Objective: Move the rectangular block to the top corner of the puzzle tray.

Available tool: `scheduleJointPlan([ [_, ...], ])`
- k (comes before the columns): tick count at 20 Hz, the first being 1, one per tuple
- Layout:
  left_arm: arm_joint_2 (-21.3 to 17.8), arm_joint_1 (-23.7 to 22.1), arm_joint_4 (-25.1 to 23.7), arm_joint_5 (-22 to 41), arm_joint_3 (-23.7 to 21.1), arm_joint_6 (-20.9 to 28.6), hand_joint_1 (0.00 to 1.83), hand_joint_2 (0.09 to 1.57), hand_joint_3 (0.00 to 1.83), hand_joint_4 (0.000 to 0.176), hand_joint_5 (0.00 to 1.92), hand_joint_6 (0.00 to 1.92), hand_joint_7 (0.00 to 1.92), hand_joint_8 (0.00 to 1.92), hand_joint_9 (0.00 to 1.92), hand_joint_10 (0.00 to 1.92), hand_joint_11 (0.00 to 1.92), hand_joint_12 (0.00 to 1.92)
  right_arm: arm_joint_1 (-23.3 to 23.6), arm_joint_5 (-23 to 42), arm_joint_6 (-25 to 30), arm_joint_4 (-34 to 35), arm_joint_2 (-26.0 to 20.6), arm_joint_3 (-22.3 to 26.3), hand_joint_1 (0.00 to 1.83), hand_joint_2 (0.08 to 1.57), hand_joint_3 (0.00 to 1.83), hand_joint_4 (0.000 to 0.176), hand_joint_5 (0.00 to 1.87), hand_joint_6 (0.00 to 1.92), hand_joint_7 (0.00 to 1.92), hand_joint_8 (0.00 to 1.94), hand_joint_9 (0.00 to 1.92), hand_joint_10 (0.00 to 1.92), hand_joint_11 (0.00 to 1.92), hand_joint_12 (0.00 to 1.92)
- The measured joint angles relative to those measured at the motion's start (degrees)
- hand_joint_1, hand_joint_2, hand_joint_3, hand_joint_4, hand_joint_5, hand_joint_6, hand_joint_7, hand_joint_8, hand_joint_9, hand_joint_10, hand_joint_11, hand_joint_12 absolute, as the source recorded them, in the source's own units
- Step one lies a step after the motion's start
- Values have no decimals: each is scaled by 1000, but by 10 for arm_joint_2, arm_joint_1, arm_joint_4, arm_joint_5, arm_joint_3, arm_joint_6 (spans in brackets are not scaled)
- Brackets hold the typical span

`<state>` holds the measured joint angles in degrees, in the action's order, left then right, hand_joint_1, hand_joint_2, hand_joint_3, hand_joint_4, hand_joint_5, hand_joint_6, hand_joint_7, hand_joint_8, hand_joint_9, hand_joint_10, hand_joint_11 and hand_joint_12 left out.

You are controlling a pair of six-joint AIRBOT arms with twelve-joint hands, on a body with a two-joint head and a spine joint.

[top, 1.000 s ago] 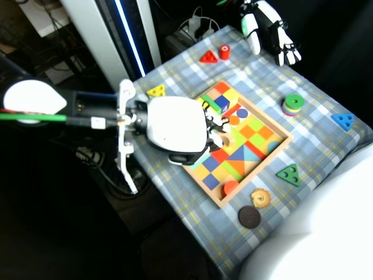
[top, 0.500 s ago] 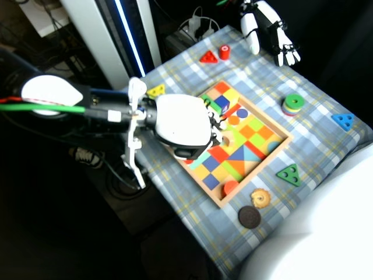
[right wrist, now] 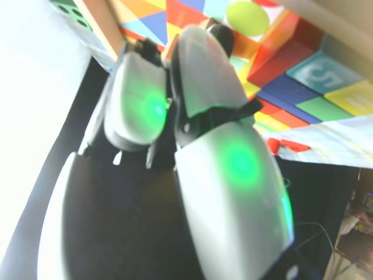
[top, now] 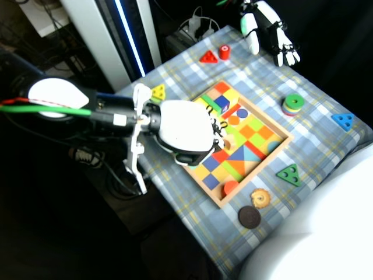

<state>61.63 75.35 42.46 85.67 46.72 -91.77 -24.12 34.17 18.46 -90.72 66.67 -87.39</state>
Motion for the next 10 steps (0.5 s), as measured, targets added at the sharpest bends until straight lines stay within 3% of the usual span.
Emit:
scheduleJointPlan([
  [1,0,0,0,0,0,0,654,1404,0,43,488,0,284,0,176,4,0,0,0,-1,0,-1,0,0,1697,1115,38,22,548,1,1336,1941,1549,1921,1572,1921],
  [2,0,0,0,0,0,0,655,1405,0,30,494,3,283,1,173,3,0,0,0,-2,0,-4,0,0,1705,1111,35,11,553,2,1313,1941,1528,1921,1554,1921],
  [3,0,0,0,0,0,1,655,1406,0,37,487,0,275,0,168,0,0,0,0,-3,0,-4,0,-2,1737,1099,31,0,570,6,1366,1941,1552,1921,1581,1921],
  [10,0,0,0,0,0,2,676,1401,0,17,505,3,285,0,177,1,0,0,2,-24,2,-13,-2,-18,1681,1125,18,0,505,1,1253,1941,1477,1921,1450,1921],
])
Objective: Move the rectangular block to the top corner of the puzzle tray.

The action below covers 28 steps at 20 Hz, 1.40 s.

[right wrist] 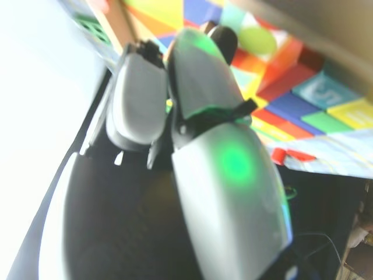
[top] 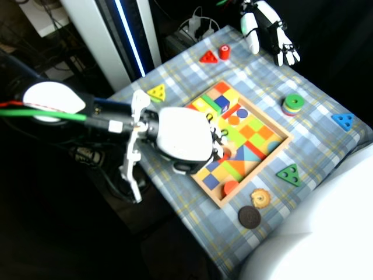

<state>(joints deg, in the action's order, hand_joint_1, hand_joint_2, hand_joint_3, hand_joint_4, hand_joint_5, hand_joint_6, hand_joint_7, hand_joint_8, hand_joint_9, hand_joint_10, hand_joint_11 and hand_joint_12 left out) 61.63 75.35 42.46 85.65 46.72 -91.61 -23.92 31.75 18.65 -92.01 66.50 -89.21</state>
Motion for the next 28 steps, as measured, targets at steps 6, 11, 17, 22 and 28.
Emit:
scheduleJointPlan([
  [6,0,0,0,-1,0,0,702,1400,0,23,500,2,288,1,193,5,0,0,0,-16,2,-10,-1,-13,1691,1159,10,0,429,1,1149,1941,1401,1921,1477,1921],
  [11,0,0,1,-1,0,2,717,1399,0,33,499,1,291,1,186,0,0,0,0,-22,4,-11,0,-18,1744,1118,0,37,499,9,1171,1941,1401,1921,1463,1921],
  [17,0,0,1,-3,0,2,764,1389,0,19,468,1,294,0,189,0,0,0,10,-34,4,-23,1,-27,1728,1127,0,9,493,3,1150,1941,1388,1921,1460,1921],
  [22,0,0,3,-3,0,2,693,1399,1,19,460,0,290,2,195,4,0,0,16,-61,2,-30,-10,-34,1743,1140,1,2,477,4,1171,1941,1421,1921,1471,1921],
  [28,0,0,3,-4,0,2,691,1408,4,32,435,0,287,1,192,3,0,0,21,-63,2,-34,-9,-33,1761,1122,0,0,490,5,1146,1941,1400,1921,1484,1921],
])
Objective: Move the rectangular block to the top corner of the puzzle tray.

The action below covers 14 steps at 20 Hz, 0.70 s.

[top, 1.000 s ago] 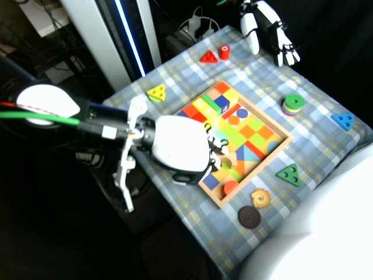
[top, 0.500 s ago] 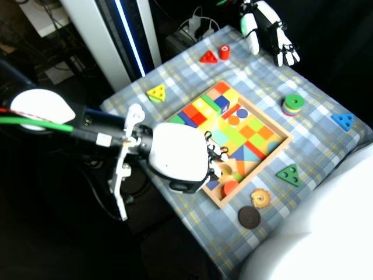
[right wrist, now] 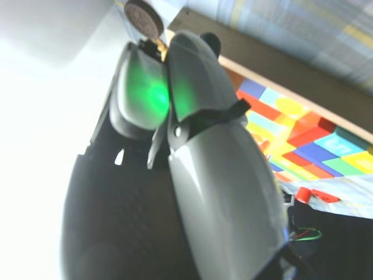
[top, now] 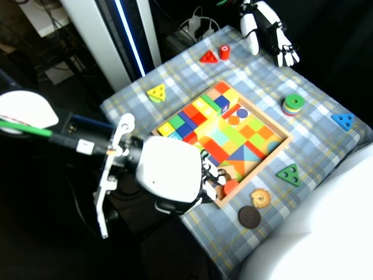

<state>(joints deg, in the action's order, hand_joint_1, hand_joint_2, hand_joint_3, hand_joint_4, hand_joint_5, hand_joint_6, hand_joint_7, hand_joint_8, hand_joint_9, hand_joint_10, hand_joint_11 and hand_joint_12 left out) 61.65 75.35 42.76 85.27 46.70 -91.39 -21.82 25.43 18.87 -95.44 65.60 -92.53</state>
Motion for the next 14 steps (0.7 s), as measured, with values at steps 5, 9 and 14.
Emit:
scheduleJointPlan([
  [5,0,0,-3,0,0,0,691,1410,2,35,440,2,287,3,197,3,0,0,6,-9,-24,-2,-5,48,1725,1145,4,4,463,1,1181,1941,1428,1921,1481,1921],
  [9,0,0,1,0,0,0,689,1414,3,29,447,2,292,2,212,7,0,0,9,-7,-31,-2,-43,104,1781,1118,0,0,466,5,1115,1941,1440,1921,1507,1921],
  [14,0,0,0,-1,0,0,716,1401,0,43,452,1,301,1,212,5,0,0,9,-12,-33,-2,-69,134,1756,1134,7,0,451,6,1088,1919,1377,1921,1433,1921],
])
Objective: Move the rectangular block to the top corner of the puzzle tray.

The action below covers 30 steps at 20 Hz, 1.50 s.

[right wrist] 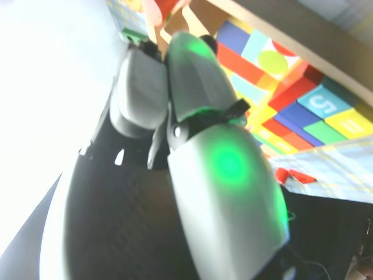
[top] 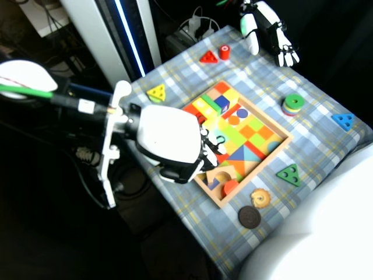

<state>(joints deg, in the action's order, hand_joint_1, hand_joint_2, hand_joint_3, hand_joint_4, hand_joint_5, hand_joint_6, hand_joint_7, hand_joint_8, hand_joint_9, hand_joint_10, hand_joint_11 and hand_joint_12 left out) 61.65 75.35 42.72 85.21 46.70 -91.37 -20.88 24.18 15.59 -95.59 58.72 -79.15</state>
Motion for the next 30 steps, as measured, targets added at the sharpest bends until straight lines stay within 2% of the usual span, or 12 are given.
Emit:
scheduleJointPlan([
  [4,0,0,1,-1,-1,0,730,1400,0,58,445,0,311,4,225,9,0,0,-1,-13,-5,-12,-9,10,1747,1126,0,4,461,10,962,1941,1347,1921,1416,1921],
  [5,0,0,1,-1,-1,0,732,1399,0,47,452,3,316,5,229,10,0,0,-3,-17,-5,-18,-8,12,1445,923,674,0,470,49,783,1780,1336,1921,1399,1921],
  [8,0,0,0,-2,-1,0,718,1403,0,43,444,1,303,0,216,3,0,0,-15,-21,-8,-20,-4,12,1737,1047,183,14,480,3,730,112,1274,1921,1368,1921],
  [10,0,0,0,-3,-1,0,716,1402,0,33,454,5,299,0,212,1,0,0,-16,-23,-8,-20,-5,12,1645,1117,25,11,503,0,1046,1765,1360,1921,1399,1921],
  [11,0,0,0,-3,-1,0,732,1399,0,25,463,7,304,1,214,2,0,0,-16,-28,-8,-17,-5,12,1652,1121,16,30,500,1,1169,1906,1366,1921,1411,1921],
  [17,0,0,0,-3,-1,2,720,1404,2,40,452,0,307,2,219,3,0,0,-22,-37,-22,-19,3,6,1658,1117,5,0,527,2,1127,1941,1443,1921,1476,1921],
  [20,0,0,0,-3,-1,2,736,1403,0,39,456,2,307,2,210,3,0,0,-23,-42,-24,-20,10,-2,1657,1148,9,3,511,1,691,209,1240,1921,1327,1921],
  [21,0,0,0,-4,-1,2,716,1404,1,46,459,2,310,2,215,5,0,0,-23,-43,-24,-22,13,-3,1687,1128,0,0,517,2,941,1573,1348,1921,1416,1921],
  [22,0,0,0,-4,-1,2,711,1403,0,47,459,2,312,3,222,8,0,0,-25,-45,-24,-22,16,-5,1672,1128,0,0,519,2,1027,1867,1363,1921,1422,1921],
  [26,0,0,1,-3,-1,2,728,1402,0,36,463,2,306,0,215,2,0,0,-31,-46,-24,-29,21,-12,1632,1124,0,27,532,11,1098,1941,1378,1921,1434,1921],
  [27,0,0,0,-4,-1,3,732,1400,0,31,467,3,308,1,214,1,0,0,-31,-48,-24,-31,21,-15,1652,1141,5,18,512,6,545,679,1332,1921,1413,1921],
  [30,0,0,0,-4,-1,3,717,1406,1,50,454,1,310,2,216,6,0,0,-31,-54,-24,-37,22,-24,1629,1143,0,1,515,6,991,1917,1299,1921,1388,1921],
])
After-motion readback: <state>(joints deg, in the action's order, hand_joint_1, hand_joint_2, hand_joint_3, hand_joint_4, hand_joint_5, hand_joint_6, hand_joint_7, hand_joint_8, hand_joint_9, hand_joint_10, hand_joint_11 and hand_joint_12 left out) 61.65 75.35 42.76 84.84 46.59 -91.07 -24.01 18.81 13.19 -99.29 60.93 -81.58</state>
